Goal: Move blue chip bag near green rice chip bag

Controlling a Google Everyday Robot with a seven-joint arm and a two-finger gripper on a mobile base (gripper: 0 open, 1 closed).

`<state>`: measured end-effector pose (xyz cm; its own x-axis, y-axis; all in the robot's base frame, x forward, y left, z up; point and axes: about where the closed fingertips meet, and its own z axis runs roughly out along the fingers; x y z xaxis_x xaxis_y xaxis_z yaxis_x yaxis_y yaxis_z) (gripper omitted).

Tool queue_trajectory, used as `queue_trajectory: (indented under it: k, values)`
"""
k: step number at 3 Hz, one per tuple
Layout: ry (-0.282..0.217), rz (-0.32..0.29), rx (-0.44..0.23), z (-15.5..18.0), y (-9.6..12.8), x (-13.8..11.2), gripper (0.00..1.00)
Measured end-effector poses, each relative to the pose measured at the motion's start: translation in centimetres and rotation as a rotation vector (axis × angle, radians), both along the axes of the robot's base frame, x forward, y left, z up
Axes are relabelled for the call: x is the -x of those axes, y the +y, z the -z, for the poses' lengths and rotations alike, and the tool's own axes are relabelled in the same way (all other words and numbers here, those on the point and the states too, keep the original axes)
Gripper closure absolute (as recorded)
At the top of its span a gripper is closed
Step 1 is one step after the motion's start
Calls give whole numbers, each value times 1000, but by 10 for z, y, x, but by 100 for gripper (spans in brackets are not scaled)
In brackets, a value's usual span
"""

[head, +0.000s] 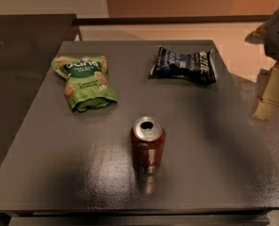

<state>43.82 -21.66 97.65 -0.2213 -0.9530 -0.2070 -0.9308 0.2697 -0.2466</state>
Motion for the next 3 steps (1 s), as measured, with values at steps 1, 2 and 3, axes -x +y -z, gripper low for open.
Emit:
queue_trajectory:
  k: [1,2,3]
  values:
    - [0,0,0,0,0,0,0]
    - [-15,19,-18,-2,13,-19,0]
    - [-26,60,-54,0,31,-53,0]
